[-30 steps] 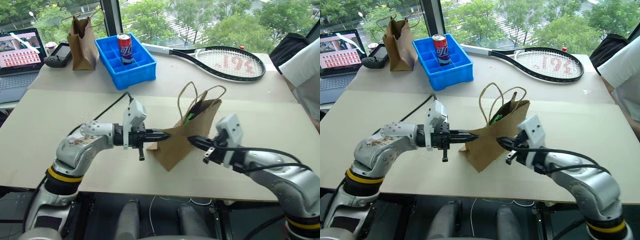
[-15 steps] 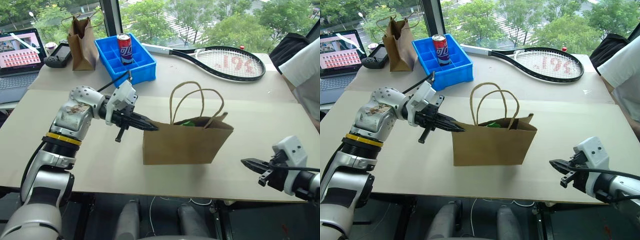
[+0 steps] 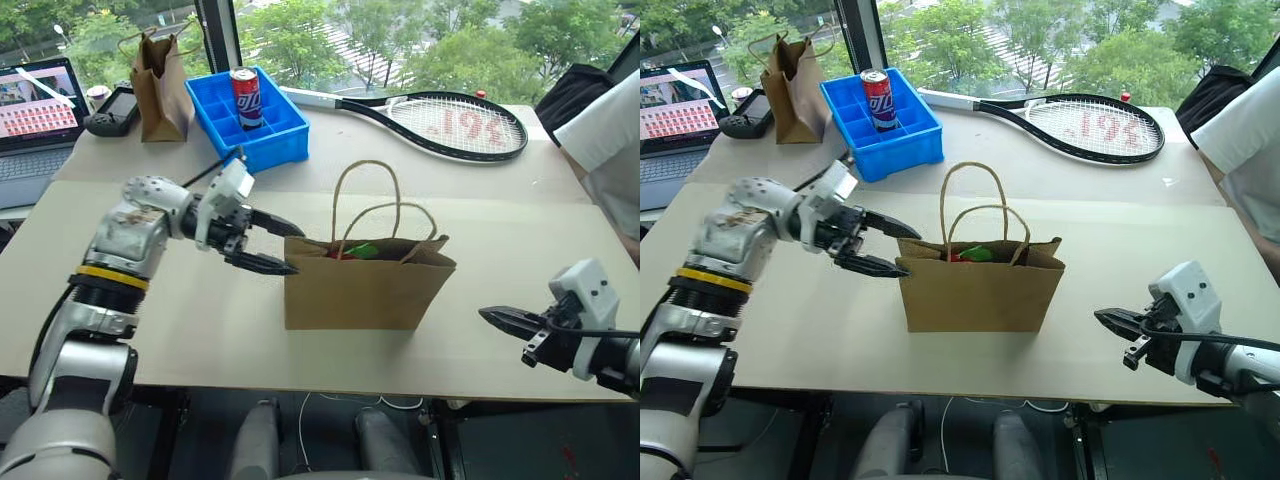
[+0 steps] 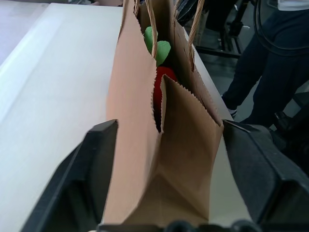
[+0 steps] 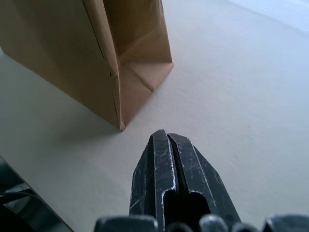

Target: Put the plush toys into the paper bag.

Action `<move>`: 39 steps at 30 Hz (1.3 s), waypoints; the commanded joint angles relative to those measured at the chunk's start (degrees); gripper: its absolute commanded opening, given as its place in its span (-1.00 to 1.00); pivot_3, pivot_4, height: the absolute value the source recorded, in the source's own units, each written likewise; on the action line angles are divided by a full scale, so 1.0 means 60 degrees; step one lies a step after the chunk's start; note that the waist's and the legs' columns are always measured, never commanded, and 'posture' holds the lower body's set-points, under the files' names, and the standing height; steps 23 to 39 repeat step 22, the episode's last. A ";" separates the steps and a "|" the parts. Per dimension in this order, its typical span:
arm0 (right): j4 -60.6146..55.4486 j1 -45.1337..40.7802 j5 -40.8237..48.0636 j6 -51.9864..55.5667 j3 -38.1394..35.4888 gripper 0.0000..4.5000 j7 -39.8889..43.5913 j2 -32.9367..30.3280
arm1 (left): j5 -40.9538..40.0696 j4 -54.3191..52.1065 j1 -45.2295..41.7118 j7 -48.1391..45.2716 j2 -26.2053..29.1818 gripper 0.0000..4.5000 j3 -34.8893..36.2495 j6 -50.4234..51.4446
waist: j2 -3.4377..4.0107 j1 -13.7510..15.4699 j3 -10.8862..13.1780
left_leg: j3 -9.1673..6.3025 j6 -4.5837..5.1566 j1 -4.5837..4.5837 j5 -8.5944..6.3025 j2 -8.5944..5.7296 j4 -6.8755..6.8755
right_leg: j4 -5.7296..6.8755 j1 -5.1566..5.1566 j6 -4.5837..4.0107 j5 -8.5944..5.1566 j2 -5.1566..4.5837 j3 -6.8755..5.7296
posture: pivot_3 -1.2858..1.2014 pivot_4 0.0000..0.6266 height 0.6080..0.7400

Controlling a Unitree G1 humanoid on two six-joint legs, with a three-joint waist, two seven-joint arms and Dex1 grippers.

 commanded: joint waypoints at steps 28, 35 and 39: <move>0.1638 -0.0536 -0.1608 -0.3812 0.0380 -1.00 0.2060 0.0892 | -0.0524 -0.4494 0.7102 0.5652 0.0066 0.99 0.4751 0.1270 | -0.0013 0.0035 -0.0003 | 0.0032 -0.0077 0.0053 -0.0047 0.0012 -0.0008 | 0.0000 0.0024 -0.0084 -0.0027 -0.0020 0.0000 | 0.03 -0.52 1.00; 0.1638 -0.0536 -0.1608 -0.3812 0.0380 -1.00 0.2060 0.0892 | -0.0524 -0.4494 0.7102 0.5652 0.0066 0.99 0.4751 0.1270 | -0.0013 0.0035 -0.0003 | 0.0032 -0.0077 0.0053 -0.0047 0.0012 -0.0008 | 0.0000 0.0024 -0.0084 -0.0027 -0.0020 0.0000 | 0.03 -0.52 1.00; 0.1638 -0.0536 -0.1608 -0.3812 0.0380 -1.00 0.2060 0.0892 | -0.0524 -0.4494 0.7102 0.5652 0.0066 0.99 0.4751 0.1270 | -0.0013 0.0035 -0.0003 | 0.0032 -0.0077 0.0053 -0.0047 0.0012 -0.0008 | 0.0000 0.0024 -0.0084 -0.0027 -0.0020 0.0000 | 0.03 -0.52 1.00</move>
